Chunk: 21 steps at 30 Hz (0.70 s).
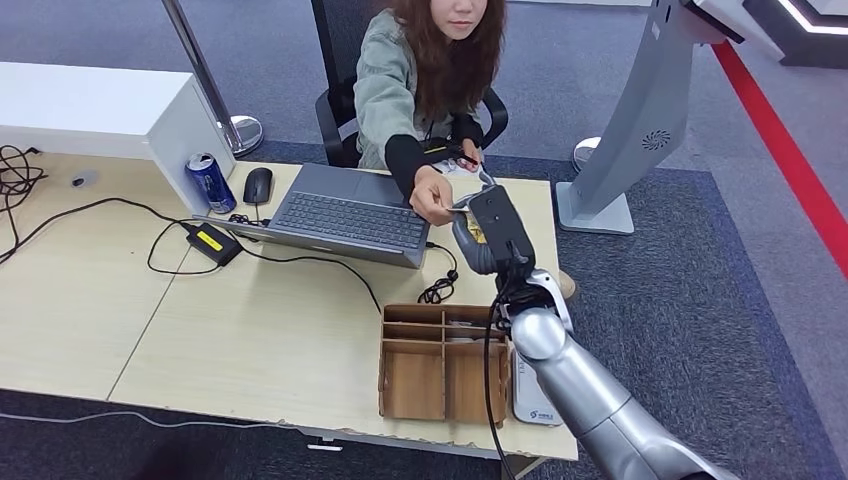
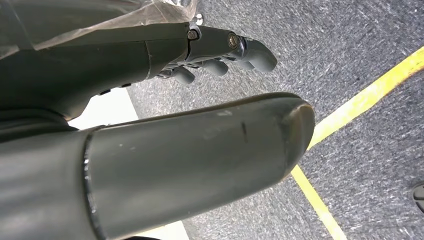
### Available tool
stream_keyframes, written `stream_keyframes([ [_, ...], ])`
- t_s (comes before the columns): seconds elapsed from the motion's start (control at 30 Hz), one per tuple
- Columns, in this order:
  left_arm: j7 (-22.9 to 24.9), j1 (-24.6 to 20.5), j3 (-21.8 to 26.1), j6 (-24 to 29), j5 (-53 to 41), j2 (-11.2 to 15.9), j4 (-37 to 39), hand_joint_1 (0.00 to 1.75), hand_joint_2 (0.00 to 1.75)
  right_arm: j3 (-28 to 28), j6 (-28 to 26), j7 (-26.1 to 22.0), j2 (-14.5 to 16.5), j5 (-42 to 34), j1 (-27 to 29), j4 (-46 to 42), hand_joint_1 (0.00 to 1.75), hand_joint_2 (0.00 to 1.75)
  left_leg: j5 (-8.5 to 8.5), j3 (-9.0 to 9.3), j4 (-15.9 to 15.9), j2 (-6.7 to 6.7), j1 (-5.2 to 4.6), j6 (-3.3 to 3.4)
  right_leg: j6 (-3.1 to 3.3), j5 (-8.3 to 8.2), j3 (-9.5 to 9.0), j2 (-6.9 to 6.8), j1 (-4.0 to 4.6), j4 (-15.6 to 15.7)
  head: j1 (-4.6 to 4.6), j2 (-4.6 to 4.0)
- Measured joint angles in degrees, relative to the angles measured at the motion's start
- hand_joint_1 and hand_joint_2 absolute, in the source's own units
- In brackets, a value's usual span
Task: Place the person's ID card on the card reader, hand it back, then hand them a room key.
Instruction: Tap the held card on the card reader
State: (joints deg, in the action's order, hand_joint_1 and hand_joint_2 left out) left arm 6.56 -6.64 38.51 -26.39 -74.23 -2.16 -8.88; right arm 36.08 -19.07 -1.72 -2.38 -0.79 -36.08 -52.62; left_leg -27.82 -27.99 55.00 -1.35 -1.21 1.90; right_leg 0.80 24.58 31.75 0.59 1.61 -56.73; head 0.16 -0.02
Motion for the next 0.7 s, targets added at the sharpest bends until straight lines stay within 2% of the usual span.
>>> stream_keyframes([
  [0.5, 0.0, 0.1, 0.0, -0.1, 0.4, 0.0, 0.0, 0.0, 0.0, 0.7, 0.5, 0.3, -0.3, -0.9, 0.1, -1.8, 1.75, 1.75, 0.0, 0.01, 0.0, 0.01, 0.0, 0.0, 0.0, 0.0, 0.01, 0.01, 0.0, 0.0, -0.01, 0.0],
  [0.7, 0.3, 0.3, 0.0, -0.1, 1.7, 0.0, 0.0, 0.0, 0.0, -0.3, -1.2, 1.4, -2.7, -2.2, 1.4, -7.8, 1.75, 1.75, -0.01, 0.01, 0.0, 0.03, -0.01, 0.0, 0.0, 0.0, 0.03, 0.02, 0.0, 0.0, 0.0, 0.0],
])
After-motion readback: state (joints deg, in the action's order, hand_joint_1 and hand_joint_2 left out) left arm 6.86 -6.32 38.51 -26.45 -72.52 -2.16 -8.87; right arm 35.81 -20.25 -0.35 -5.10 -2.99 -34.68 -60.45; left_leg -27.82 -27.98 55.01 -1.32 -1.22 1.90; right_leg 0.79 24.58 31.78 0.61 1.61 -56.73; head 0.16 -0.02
